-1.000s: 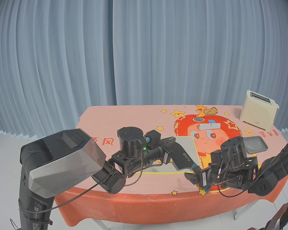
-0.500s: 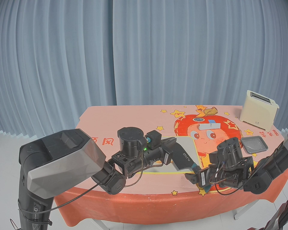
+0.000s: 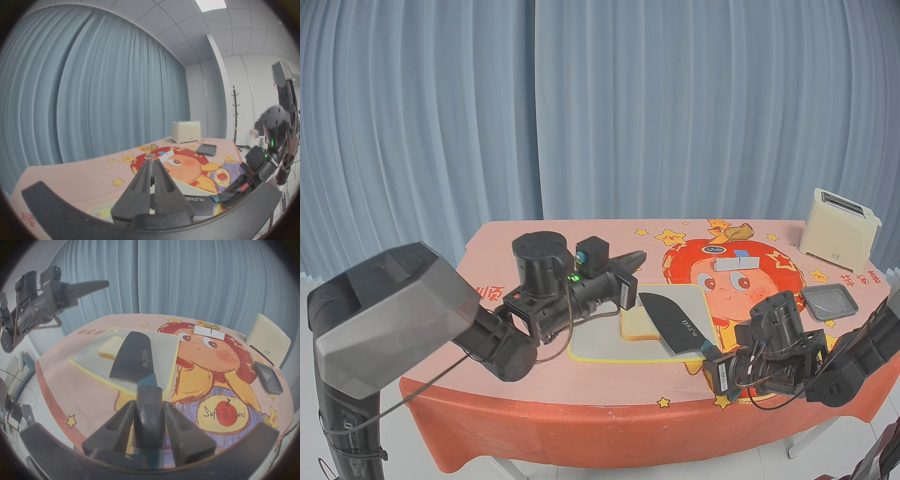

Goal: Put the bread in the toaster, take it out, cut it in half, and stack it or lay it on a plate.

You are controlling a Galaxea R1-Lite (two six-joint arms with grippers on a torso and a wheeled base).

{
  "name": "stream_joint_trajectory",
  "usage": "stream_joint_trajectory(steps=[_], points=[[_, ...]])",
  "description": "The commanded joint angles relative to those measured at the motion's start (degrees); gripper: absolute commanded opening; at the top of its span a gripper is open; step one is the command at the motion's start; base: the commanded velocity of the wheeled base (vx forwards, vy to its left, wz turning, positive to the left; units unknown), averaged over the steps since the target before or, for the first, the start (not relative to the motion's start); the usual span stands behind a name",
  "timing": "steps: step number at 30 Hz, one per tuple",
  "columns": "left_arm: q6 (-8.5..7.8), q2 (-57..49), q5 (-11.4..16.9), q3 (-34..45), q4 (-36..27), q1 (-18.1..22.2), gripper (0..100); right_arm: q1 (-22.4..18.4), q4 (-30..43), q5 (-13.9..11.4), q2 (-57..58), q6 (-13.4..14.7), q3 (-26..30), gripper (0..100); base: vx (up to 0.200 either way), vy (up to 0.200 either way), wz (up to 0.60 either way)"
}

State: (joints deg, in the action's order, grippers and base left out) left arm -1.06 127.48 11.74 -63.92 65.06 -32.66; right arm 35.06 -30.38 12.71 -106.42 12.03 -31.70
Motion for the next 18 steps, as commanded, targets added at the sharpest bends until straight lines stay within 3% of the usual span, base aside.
stream_joint_trajectory(steps=[1,5,10,17,18], points=[[0.36,-6.54,0.13,-0.24,-2.31,4.89,0,0.27,-0.38,0.29,3.24,-0.34,0.23,0,0.0,0.0,0.0],[1.5,-6.63,0.13,-0.24,-3.98,5.68,0,0.36,-0.47,0.82,6.32,-1.4,-0.03,0,0.0,0.0,0.0],[1.59,-5.84,-0.31,0.28,-4.42,4.8,0,1.06,-3.63,1.0,8.95,-5.44,2.6,0,0.0,0.0,0.0],[1.94,-5.22,-0.67,1.6,-4.24,3.39,0,3.88,-7.85,1.08,10.1,-5.88,3.92,0,0.0,0.0,0.0],[2.03,-5.22,-0.58,1.78,-4.24,3.22,100,3.88,-7.85,1.08,10.18,-6.06,3.83,0,0.0,0.0,0.0]])
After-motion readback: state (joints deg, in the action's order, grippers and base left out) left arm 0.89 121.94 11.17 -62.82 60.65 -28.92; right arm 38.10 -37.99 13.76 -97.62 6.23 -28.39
